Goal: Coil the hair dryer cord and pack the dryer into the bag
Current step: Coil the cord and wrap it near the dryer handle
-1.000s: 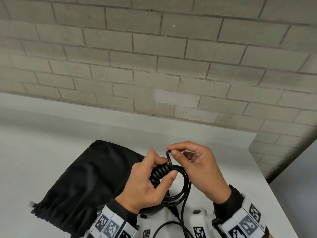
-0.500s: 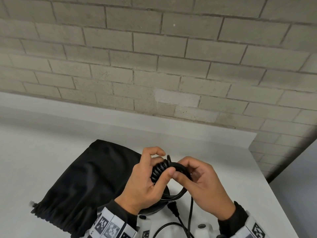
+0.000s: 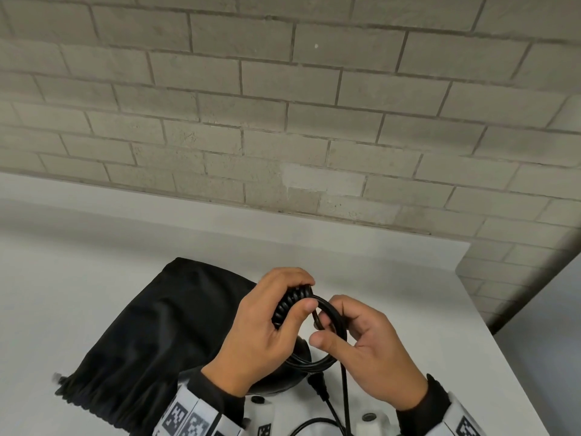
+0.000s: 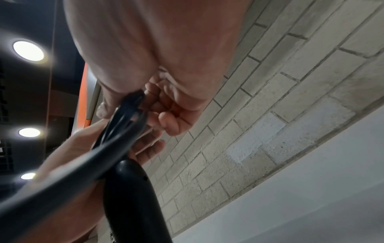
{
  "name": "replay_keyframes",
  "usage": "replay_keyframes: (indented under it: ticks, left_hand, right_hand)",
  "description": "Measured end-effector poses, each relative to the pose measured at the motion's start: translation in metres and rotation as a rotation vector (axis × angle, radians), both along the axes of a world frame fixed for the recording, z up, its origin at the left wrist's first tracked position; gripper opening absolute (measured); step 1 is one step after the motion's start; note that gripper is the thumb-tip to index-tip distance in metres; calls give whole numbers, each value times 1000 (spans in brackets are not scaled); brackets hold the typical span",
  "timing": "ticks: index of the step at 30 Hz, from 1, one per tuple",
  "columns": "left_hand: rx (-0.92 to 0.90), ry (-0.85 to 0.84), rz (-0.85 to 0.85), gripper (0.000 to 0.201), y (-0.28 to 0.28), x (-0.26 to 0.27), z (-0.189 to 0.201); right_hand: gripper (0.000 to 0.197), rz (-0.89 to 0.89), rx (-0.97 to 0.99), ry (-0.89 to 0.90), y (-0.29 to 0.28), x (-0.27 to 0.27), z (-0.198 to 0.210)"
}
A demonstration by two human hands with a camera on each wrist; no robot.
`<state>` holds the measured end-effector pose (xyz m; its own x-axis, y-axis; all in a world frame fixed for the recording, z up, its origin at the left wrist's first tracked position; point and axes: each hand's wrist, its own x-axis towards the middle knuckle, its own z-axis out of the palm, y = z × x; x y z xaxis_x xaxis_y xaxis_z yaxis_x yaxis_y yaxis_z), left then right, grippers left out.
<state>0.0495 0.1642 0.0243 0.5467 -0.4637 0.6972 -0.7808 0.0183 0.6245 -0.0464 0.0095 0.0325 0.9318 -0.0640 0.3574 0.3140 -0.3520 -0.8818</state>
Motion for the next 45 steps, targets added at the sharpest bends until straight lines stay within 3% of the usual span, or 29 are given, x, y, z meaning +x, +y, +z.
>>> replay_keyframes:
  ticks: [3, 6, 9, 15, 20, 33, 37, 39, 42, 45]
  left_hand:
    - [16, 106, -61, 24, 1, -3, 2]
    - [12, 132, -113, 33, 2, -6, 5]
    - [51, 101, -107, 20, 0, -5, 6]
    - [-27, 109, -81, 15, -7, -11, 4]
    - [-83, 159, -115, 30, -6, -8, 1]
    - [-61, 364, -62, 18, -7, -11, 16]
    - [-84, 328, -48, 18, -11, -15, 8]
    - [-102, 308, -29, 19, -13, -16, 5]
    - [-142, 308, 31, 18, -18, -16, 1]
    - [-171, 295, 93, 20, -22, -18, -2]
  right_hand:
    - [17, 9, -85, -25, -4, 1, 6]
    - [17, 2, -179, -45, -9, 2, 10]
    - [17, -23, -224, -47, -12, 2, 12]
    - [20, -33, -229, -50, -8, 1, 10]
    - [15, -28, -227, -52, -8, 1, 11]
    - [21, -96, -378, -107, -12, 7, 22]
    - [16, -132, -358, -84, -9, 5, 23]
    - [14, -203, -347, -99, -5, 3, 19]
    - [38, -472, -349, -220, 7, -1, 8]
    - [26, -685, -537, -398, 22, -2, -4]
